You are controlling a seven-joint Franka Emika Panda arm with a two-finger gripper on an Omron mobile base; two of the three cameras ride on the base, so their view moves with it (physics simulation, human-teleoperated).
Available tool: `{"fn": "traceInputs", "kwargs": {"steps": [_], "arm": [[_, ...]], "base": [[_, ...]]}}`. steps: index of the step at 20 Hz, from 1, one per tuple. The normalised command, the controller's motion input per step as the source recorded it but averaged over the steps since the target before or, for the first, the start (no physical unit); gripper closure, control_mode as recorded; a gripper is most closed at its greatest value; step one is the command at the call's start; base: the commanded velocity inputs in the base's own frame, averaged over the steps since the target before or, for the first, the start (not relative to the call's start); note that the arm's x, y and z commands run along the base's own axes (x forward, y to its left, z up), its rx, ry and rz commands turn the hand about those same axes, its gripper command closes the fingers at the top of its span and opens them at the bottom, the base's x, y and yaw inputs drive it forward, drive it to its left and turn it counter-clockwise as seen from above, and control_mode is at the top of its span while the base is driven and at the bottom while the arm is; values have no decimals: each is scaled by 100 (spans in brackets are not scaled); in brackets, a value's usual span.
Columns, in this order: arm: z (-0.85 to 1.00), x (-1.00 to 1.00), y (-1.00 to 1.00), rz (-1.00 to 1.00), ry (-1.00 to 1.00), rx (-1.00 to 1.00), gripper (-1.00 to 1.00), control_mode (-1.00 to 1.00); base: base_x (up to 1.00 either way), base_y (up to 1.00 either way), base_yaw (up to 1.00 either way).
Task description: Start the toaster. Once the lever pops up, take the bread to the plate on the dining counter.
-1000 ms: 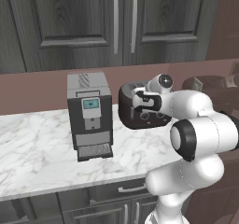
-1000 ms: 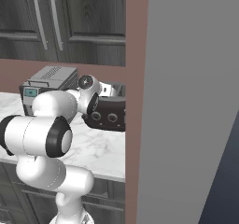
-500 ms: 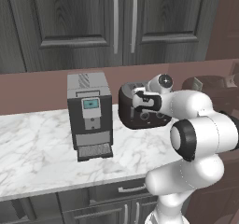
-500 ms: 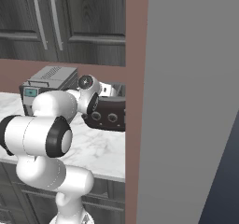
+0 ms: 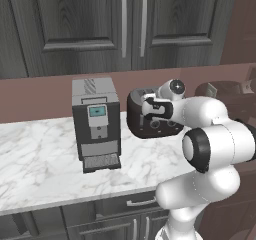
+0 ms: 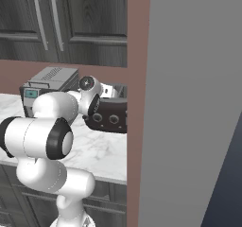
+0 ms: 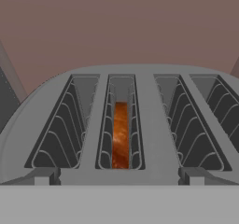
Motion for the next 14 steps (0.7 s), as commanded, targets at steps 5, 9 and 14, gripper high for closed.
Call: {"fn": "traceInputs", "kwargs": {"steps": [5, 9, 14], "arm": [[0, 0, 0, 0, 0, 0, -100, -100], [0, 0, 0, 0, 0, 0, -100, -100], [0, 0, 0, 0, 0, 0, -100, -100]], "base": [[0, 0, 0], [0, 0, 0], [0, 0, 0]]}}
